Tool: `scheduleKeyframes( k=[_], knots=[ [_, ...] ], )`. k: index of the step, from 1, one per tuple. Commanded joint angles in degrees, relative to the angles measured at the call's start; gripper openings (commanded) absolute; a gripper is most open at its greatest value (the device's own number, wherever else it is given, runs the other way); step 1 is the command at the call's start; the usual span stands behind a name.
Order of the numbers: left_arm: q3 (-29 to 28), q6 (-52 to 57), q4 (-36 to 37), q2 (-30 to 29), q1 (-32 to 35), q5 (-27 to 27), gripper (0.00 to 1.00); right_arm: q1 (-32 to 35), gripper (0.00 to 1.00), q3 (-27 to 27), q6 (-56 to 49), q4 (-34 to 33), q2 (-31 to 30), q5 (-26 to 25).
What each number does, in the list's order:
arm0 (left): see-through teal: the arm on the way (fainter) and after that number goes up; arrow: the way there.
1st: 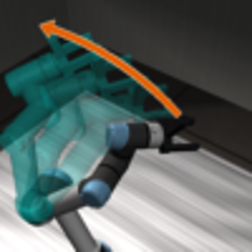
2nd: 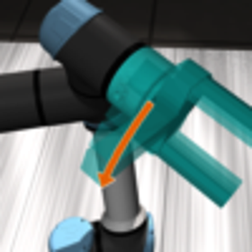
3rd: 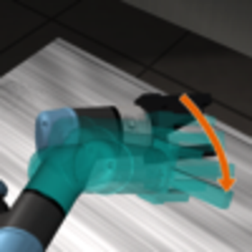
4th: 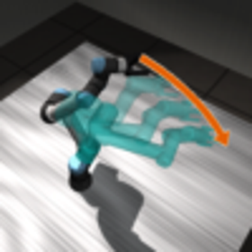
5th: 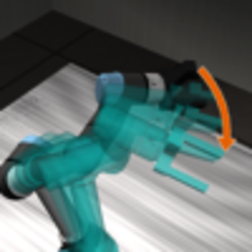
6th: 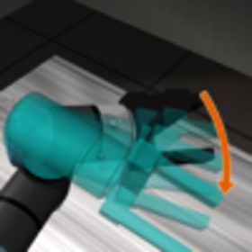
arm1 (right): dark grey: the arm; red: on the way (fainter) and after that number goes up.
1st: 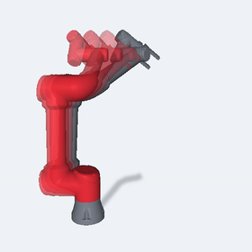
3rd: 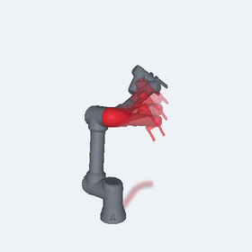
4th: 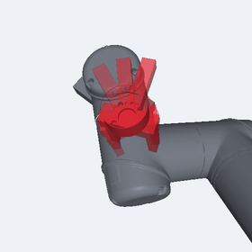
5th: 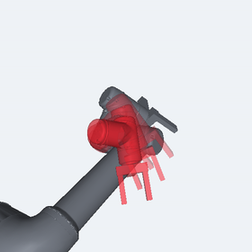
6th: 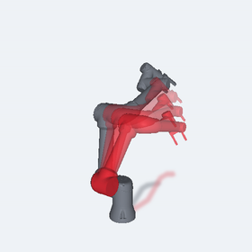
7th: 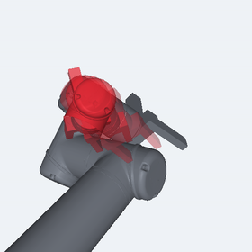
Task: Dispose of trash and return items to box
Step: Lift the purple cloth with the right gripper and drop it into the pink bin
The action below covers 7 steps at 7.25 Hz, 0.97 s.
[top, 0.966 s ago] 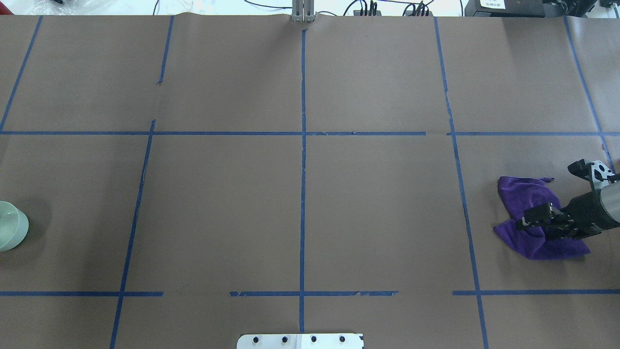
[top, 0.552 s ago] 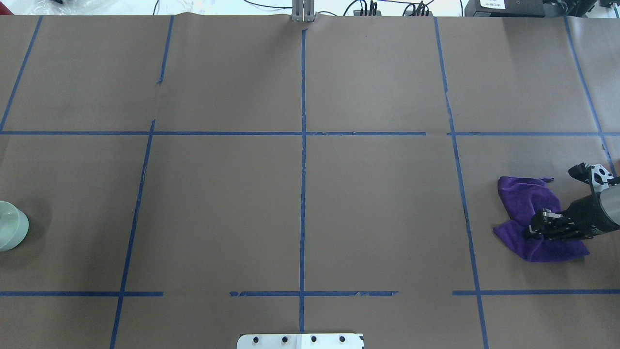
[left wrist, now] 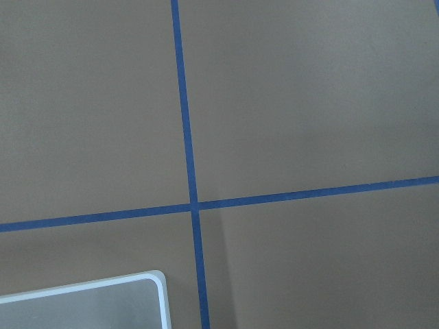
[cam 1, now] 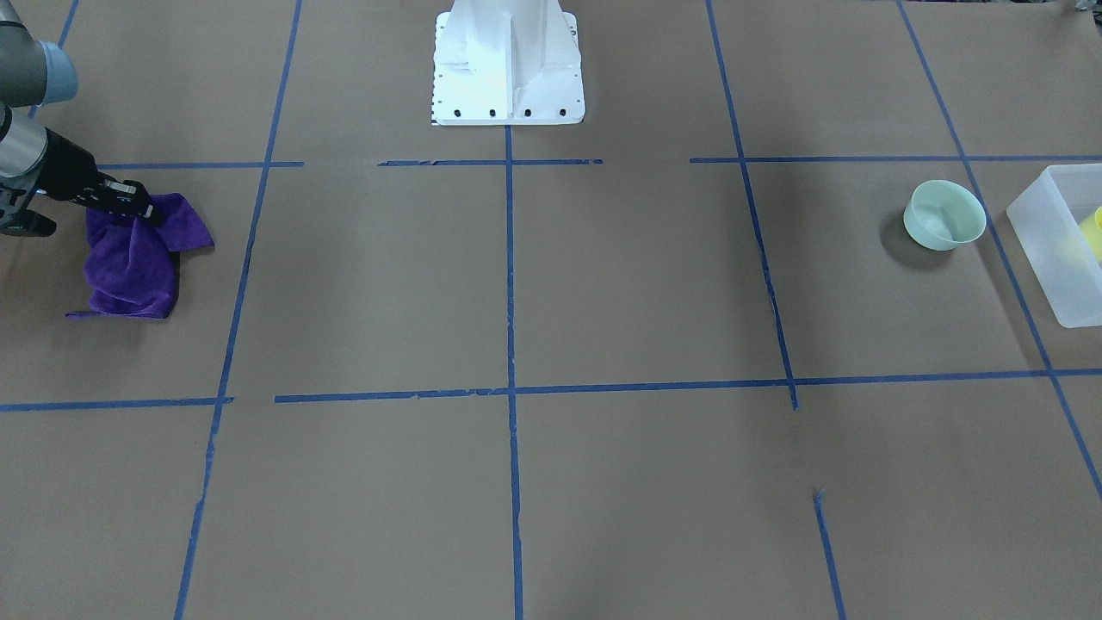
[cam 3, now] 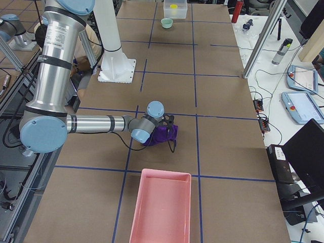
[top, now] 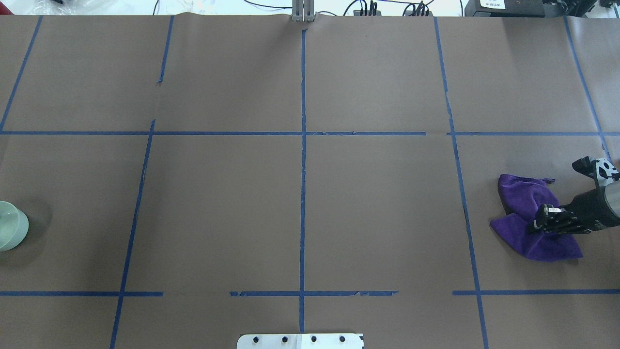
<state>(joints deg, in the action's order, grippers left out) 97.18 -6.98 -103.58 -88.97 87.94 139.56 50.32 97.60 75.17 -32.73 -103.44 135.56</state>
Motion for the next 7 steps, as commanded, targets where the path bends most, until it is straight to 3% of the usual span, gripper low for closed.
scheduleKeyframes(
  k=[1, 2, 3, 6, 7],
  knots=[
    [0.1, -0.1, -2.8, 0.0, -3.2, 0.0, 1.00, 11.0, 0.00, 4.6, -0.2, -0.2, -0.3, 5.6],
    [0.1, -0.1, -3.0, -0.1, -4.0, -0.1, 1.00, 22.1, 0.00, 5.2, -0.2, -1.0, 0.3, 17.0],
    [0.0, -0.1, -3.0, -0.1, -5.7, -0.2, 1.00, 29.8, 0.00, 5.2, -0.3, -1.4, 1.8, 20.5],
    [-0.7, -11.3, -9.5, -0.1, -11.4, -3.7, 1.00, 40.3, 0.00, 3.3, -1.6, -1.9, 0.9, 20.7],
    [-0.9, -12.3, -10.3, -0.1, -12.7, -4.9, 1.00, 43.7, 0.00, -0.1, -8.9, -1.9, -0.1, 20.7]
  ],
)
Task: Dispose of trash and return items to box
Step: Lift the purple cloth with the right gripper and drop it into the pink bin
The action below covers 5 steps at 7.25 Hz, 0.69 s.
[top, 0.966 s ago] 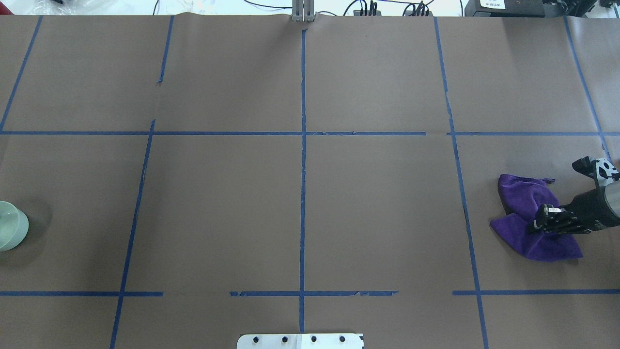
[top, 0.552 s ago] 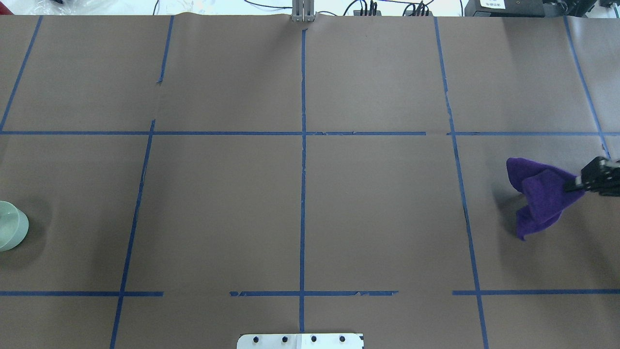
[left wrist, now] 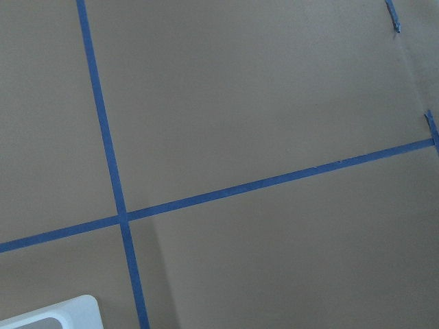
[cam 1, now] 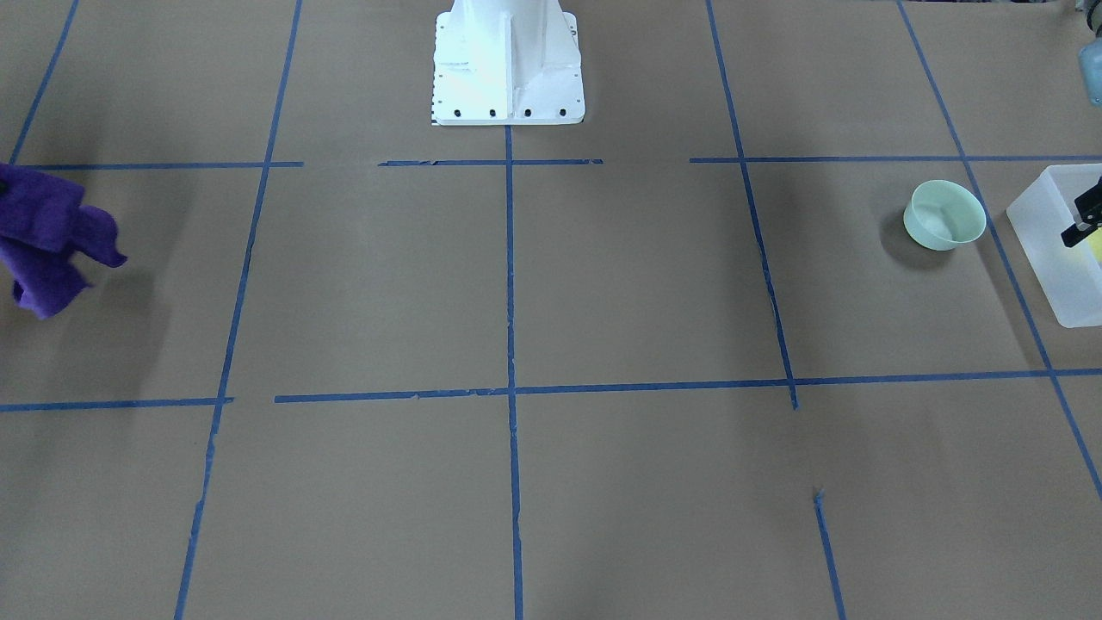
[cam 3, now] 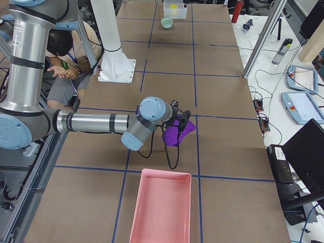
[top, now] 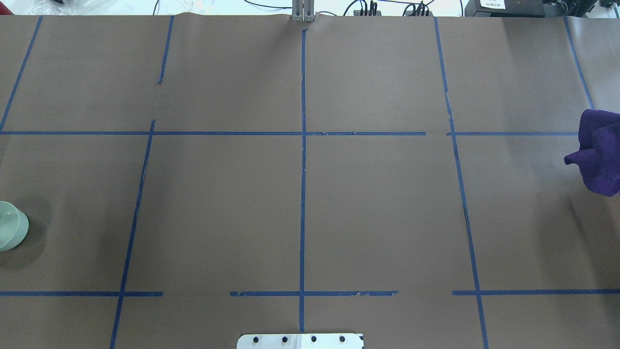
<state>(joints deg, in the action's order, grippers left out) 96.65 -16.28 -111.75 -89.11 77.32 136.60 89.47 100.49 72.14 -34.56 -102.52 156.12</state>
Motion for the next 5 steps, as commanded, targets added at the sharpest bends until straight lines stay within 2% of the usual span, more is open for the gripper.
scheduleKeyframes(
  k=[1, 2, 3, 4, 5],
  knots=[
    [-1.1, -3.0, -2.3, 0.2, -2.3, -1.9, 1.00, 7.8, 0.00, -8.9, -17.5, -0.1, -1.3, 0.2],
    [-1.1, -2.9, -2.3, 0.3, -2.3, -1.9, 1.00, 10.1, 0.00, -13.6, -27.1, -0.2, -1.5, -0.7],
    [-1.1, -3.0, -2.3, 0.5, -2.9, -1.9, 1.00, 11.2, 0.00, -16.9, -38.4, -0.9, -2.9, -3.9],
    [-1.1, -3.1, -2.2, 0.5, -3.3, -1.9, 1.00, 13.0, 0.00, -18.6, -48.9, -5.6, -3.2, -7.3],
    [-1.1, -3.2, -2.3, 0.5, -3.5, -1.9, 1.00, 16.2, 0.00, -18.6, -59.4, -13.2, -3.1, -8.0]
  ],
)
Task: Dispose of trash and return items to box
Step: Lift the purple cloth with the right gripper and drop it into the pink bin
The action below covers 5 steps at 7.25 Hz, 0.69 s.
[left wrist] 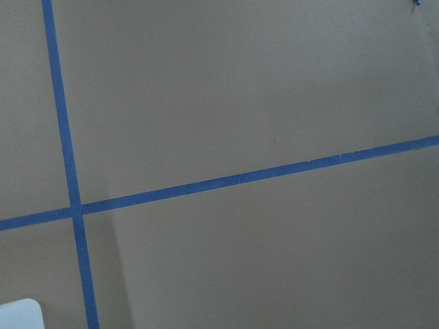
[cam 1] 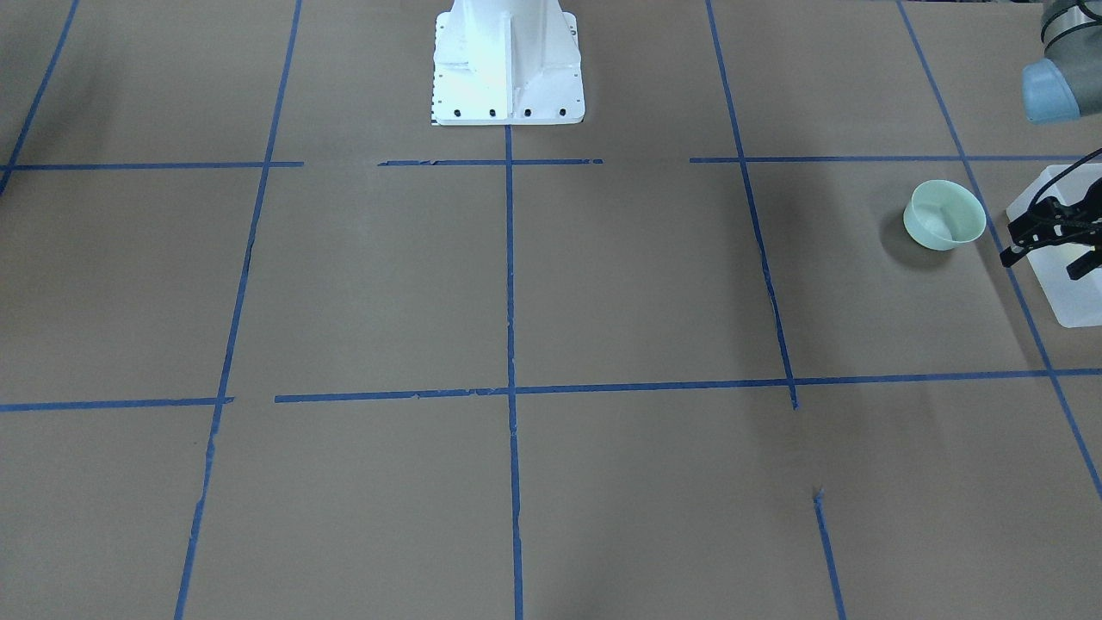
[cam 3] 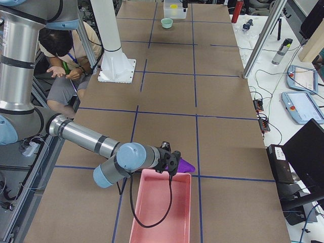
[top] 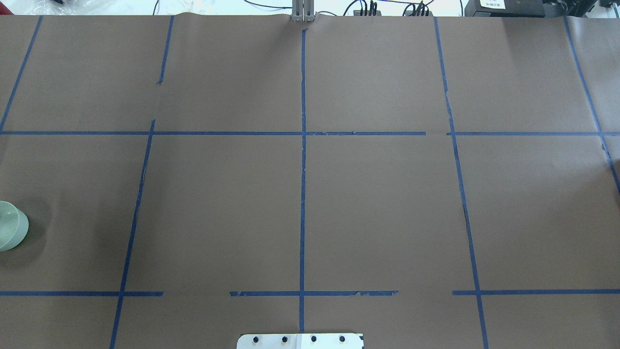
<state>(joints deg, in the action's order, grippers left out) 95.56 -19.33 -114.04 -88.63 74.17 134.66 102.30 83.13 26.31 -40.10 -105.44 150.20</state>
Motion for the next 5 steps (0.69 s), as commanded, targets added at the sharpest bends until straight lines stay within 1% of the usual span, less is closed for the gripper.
scheduleKeyframes(
  k=[1, 2, 3, 4, 5],
  knots=[
    [0.1, -0.2, 0.0, 0.0, -0.3, 0.0, 1.00, 7.1, 0.00, -1.0, -22.6, -13.5, 0.2, -3.0],
    [0.1, -0.3, 0.0, 0.0, -0.3, 0.0, 1.00, 9.5, 0.00, -1.0, -28.1, -18.2, 0.9, -4.2],
    [0.1, -0.3, 0.0, 0.0, -0.3, 0.0, 1.00, 10.5, 0.00, -0.9, -33.1, -21.0, 1.2, -7.0],
    [0.1, -0.3, 0.0, 0.0, -0.3, 0.0, 1.00, 11.1, 0.00, -0.6, -34.5, -23.3, 1.7, -7.5],
    [0.1, -0.4, 0.0, 0.0, -0.3, 0.1, 1.00, 10.9, 0.00, -0.3, -34.5, -23.4, 1.7, -8.9]
  ],
)
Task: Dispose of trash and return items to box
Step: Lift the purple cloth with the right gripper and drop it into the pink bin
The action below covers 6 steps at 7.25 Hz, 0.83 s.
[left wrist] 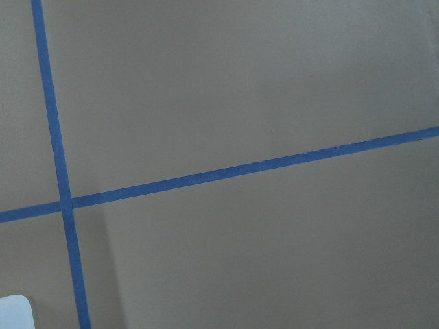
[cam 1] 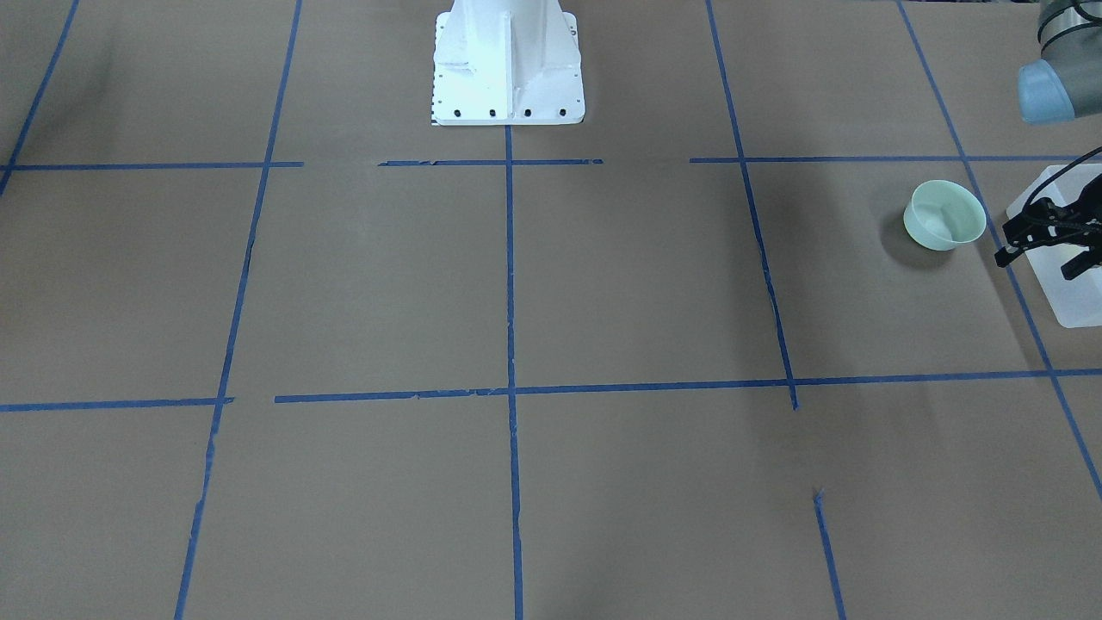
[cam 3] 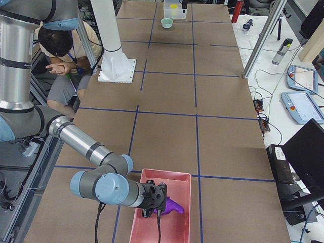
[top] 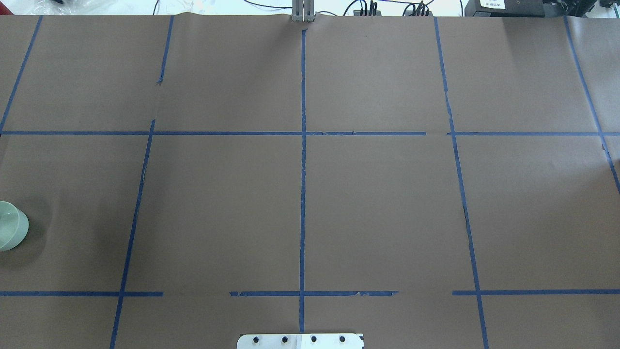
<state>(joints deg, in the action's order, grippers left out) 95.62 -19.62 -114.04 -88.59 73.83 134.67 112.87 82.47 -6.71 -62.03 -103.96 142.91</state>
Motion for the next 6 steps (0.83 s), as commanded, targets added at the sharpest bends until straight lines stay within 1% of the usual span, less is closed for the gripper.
scheduleKeyframes(
  k=[1, 2, 3, 4, 5, 6],
  knots=[
    [-0.1, -0.1, 0.0, 0.1, -0.5, 0.0, 1.00, 0.5, 0.00, 0.6, -1.5, -1.4, 0.6, -3.0],
    [0.0, -1.2, 0.0, 0.2, -3.2, 0.1, 1.00, 0.4, 0.00, 0.4, -1.5, -1.4, 0.5, -3.1],
    [0.4, -6.2, -0.3, 0.1, -6.7, -0.1, 1.00, 0.5, 0.00, 0.2, -1.5, -1.4, 0.3, -3.1],
    [0.5, -7.8, -0.4, 0.6, -8.8, -2.2, 1.00, 0.4, 0.00, 0.1, -1.5, -1.4, 0.2, -3.1],
    [1.6, -8.0, -0.5, 3.6, -8.8, -2.9, 1.00, 0.2, 0.00, 0.1, -1.4, -1.4, 0.3, -3.0],
    [4.4, -9.3, -0.4, 7.5, -9.0, -2.9, 1.00, 0.2, 0.00, 0.0, -1.3, -1.4, 0.2, -2.7]
  ],
)
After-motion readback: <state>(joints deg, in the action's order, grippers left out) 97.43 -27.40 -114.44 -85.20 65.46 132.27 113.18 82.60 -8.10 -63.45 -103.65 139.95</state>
